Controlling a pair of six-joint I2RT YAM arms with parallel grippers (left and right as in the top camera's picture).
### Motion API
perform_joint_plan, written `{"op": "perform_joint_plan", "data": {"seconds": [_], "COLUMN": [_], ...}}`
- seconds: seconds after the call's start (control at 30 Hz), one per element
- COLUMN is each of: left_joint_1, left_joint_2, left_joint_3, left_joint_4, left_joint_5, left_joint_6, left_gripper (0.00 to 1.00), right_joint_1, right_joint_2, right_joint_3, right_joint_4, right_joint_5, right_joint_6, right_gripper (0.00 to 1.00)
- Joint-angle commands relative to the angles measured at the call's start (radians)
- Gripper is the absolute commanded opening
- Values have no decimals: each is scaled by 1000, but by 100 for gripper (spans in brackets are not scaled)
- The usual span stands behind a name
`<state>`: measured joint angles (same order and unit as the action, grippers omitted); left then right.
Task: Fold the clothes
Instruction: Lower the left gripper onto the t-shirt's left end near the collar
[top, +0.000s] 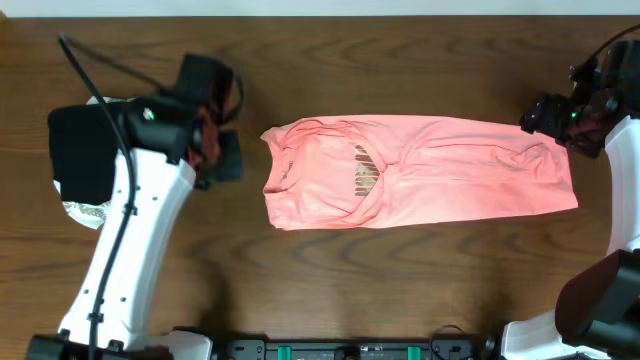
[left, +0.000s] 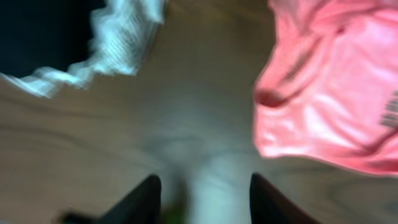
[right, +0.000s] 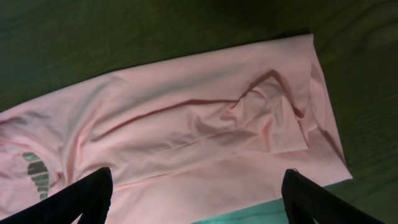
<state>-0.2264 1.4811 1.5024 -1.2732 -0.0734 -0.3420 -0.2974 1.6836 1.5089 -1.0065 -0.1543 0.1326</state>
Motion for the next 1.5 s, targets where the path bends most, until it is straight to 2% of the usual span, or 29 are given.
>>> {"op": "perform_joint_plan", "data": {"seconds": [0.0, 0.13, 0.2, 0.3, 0.47, 0.53, 0.73, 0.9, 1.17, 1.47], "left_joint_1": [7, 6, 6, 6, 6, 6, 6, 6, -24, -39], "left_joint_2": [-27, -31, -31, -31, -31, -31, -31, -31, 15, 36], "left_joint_3": [-239, -491, -576, -641, -684, -701, -770, -781, -781, -781], "left_joint_4": [167, 455, 569, 653, 685, 686, 782, 844, 850, 897], "left_joint_5": [297, 476, 493, 478, 413, 401, 406, 430, 474, 455], "left_joint_6": [-97, -234, -278, -289, -298, -336, -422, -422, -423, -421], "left_gripper": [50, 51, 51, 51, 54, 58, 61, 61, 61, 60], "right_joint_1": [-5, -5, -5, -5, -5, -5, -5, -4, -4, -4], "right_joint_2": [-9, -9, -9, -9, -9, -9, -9, -9, -9, -9], "right_joint_3": [4, 4, 4, 4, 4, 4, 4, 4, 4, 4], "right_joint_4": [2, 3, 0, -2, -2, -4, -4, -4, -4, -5], "right_joint_5": [-6, -3, -3, -3, -3, -3, -3, -3, -4, -3], "right_joint_6": [28, 27, 27, 23, 23, 23, 24, 24, 24, 24], "right_gripper": [85, 85, 85, 86, 86, 85, 85, 84, 84, 84]}}
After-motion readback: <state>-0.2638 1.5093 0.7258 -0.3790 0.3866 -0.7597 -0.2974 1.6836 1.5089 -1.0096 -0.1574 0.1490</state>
